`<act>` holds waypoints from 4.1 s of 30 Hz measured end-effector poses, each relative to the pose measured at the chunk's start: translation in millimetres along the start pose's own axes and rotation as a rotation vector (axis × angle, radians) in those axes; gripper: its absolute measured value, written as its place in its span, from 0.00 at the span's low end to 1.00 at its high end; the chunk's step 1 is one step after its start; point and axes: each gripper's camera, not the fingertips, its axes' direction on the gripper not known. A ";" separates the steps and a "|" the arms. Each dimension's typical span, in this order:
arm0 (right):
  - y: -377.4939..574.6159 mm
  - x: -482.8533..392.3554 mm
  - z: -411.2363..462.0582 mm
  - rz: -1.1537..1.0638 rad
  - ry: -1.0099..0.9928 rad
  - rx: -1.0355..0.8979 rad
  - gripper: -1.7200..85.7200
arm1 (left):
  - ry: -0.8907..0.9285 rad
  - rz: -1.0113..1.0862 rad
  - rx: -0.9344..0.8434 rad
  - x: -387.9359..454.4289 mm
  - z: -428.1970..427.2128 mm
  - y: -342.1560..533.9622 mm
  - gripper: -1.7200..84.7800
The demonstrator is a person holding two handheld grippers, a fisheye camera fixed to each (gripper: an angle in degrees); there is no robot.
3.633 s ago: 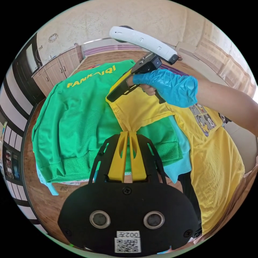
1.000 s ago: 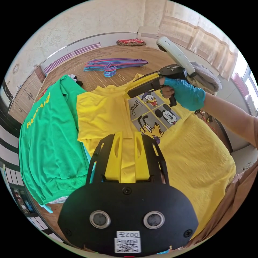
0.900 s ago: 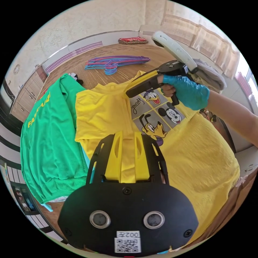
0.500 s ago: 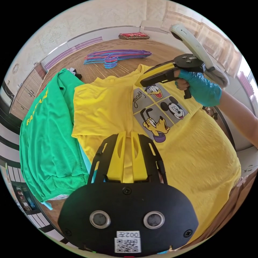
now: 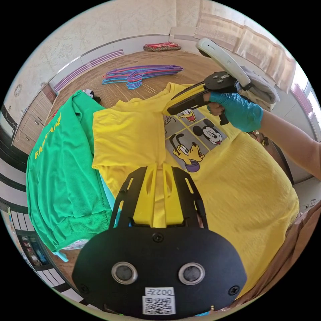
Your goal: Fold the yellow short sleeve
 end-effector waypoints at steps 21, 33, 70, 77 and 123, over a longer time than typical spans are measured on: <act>-109.5 14.6 -1.1 -0.019 -0.155 0.194 0.15 | -0.196 -0.060 0.077 -75.1 -10.8 37.9 0.08; -161.6 20.1 33.1 0.047 -0.160 0.127 0.03 | -0.142 0.014 0.123 -88.3 -2.9 62.3 0.01; -181.5 6.6 54.5 -0.044 -0.114 0.087 0.05 | -0.163 0.014 0.170 -114.6 2.6 92.7 0.01; -173.4 2.4 55.7 -0.062 -0.099 0.080 0.05 | -0.134 -0.022 0.142 -115.6 5.5 85.0 0.01; 234.7 37.3 -33.9 0.493 0.439 0.060 0.12 | -0.083 -0.057 0.033 7.9 -21.6 -75.5 0.00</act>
